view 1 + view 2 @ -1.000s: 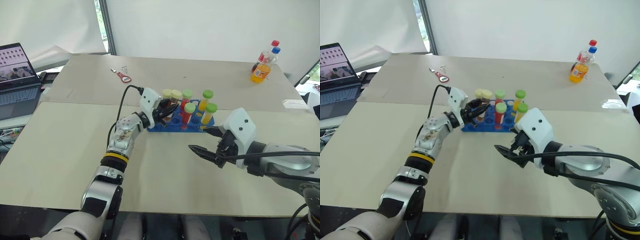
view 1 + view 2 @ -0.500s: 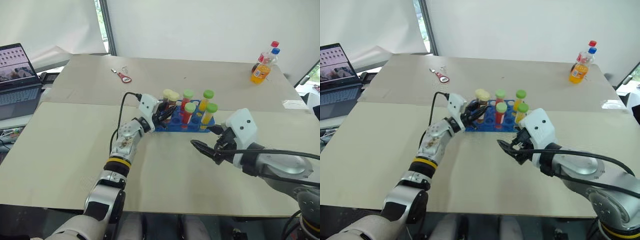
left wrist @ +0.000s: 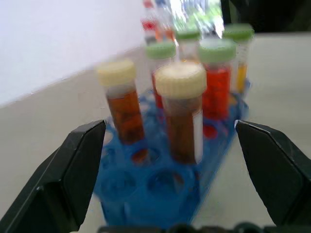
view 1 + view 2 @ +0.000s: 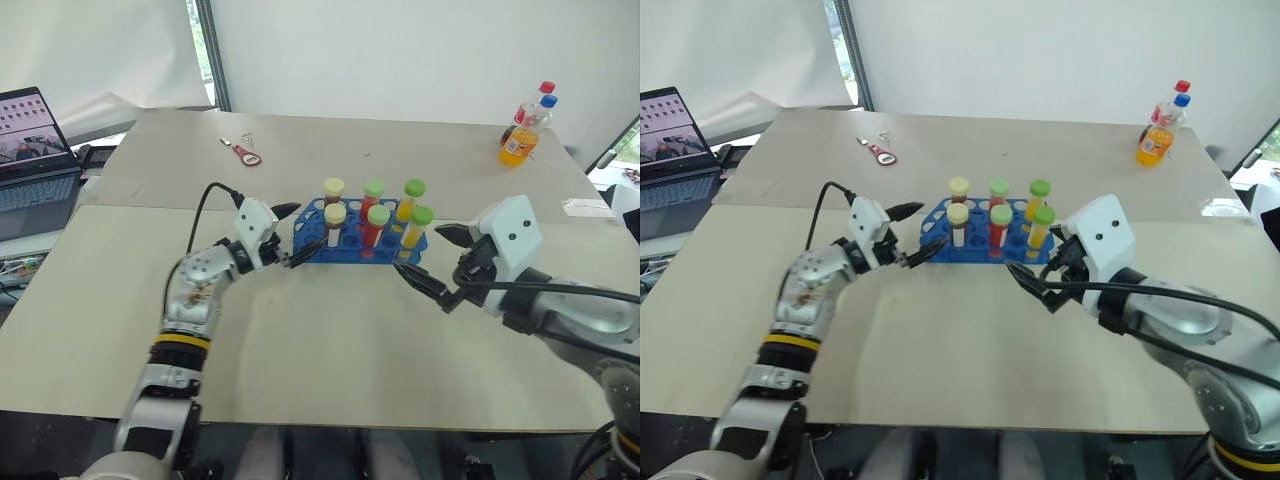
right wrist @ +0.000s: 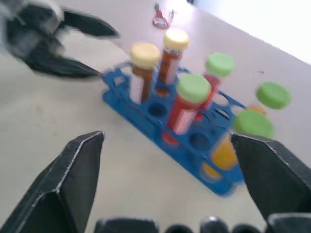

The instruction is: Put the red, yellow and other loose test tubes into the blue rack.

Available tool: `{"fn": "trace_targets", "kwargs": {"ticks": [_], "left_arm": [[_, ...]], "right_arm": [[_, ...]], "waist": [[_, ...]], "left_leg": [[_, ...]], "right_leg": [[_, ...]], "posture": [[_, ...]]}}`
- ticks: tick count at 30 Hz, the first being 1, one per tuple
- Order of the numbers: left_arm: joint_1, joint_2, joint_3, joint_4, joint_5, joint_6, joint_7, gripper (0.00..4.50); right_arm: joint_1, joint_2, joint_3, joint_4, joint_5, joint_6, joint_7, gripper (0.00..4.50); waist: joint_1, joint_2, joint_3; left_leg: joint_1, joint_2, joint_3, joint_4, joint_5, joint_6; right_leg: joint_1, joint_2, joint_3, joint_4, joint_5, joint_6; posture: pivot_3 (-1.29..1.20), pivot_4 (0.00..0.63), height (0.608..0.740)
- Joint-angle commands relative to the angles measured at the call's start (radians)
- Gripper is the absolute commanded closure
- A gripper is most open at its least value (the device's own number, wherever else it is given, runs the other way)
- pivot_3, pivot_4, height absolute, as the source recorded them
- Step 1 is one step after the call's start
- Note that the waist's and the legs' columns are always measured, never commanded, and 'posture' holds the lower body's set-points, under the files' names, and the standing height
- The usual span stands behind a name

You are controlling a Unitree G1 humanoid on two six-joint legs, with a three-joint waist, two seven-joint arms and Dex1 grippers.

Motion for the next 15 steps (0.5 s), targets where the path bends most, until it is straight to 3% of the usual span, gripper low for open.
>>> {"fn": "trace_targets", "kwargs": {"ticks": [1,7,15], "left_arm": [[0.017,0.157,0.023,-0.133,0.007,0.156,-0.055,0.0],[0.086,0.353,0.093,-0.236,-0.025,0.264,-0.102,0.0],[0.109,0.383,0.12,-0.257,-0.064,0.325,-0.106,0.0]], "right_arm": [[0.051,-0.109,-0.098,0.09,-0.077,-0.14,0.213,0.01],[0.101,-0.211,-0.2,0.269,-0.088,-0.244,0.488,0.01],[0.093,-0.218,-0.182,0.314,-0.135,-0.291,0.557,0.01]], "waist": [[-0.003,0.0,0.0],[-0.001,0.0,0.0],[-0.001,0.0,0.0]], "left_leg": [[0.001,0.0,0.0,-0.001,0.0,0.0],[0.002,0.001,0.002,-0.001,0.0,0.001],[0.004,0.001,0.003,-0.001,0.0,0.0]], "right_leg": [[0.0,0.0,0.0,-0.001,0.0,0.0],[0.002,-0.001,0.0,-0.002,-0.001,0.001],[0.003,0.0,0.0,-0.001,-0.001,0.0]], "posture": [[0.0,0.15,0.733],[0.0,0.15,0.733],[0.0,0.15,0.733]]}}
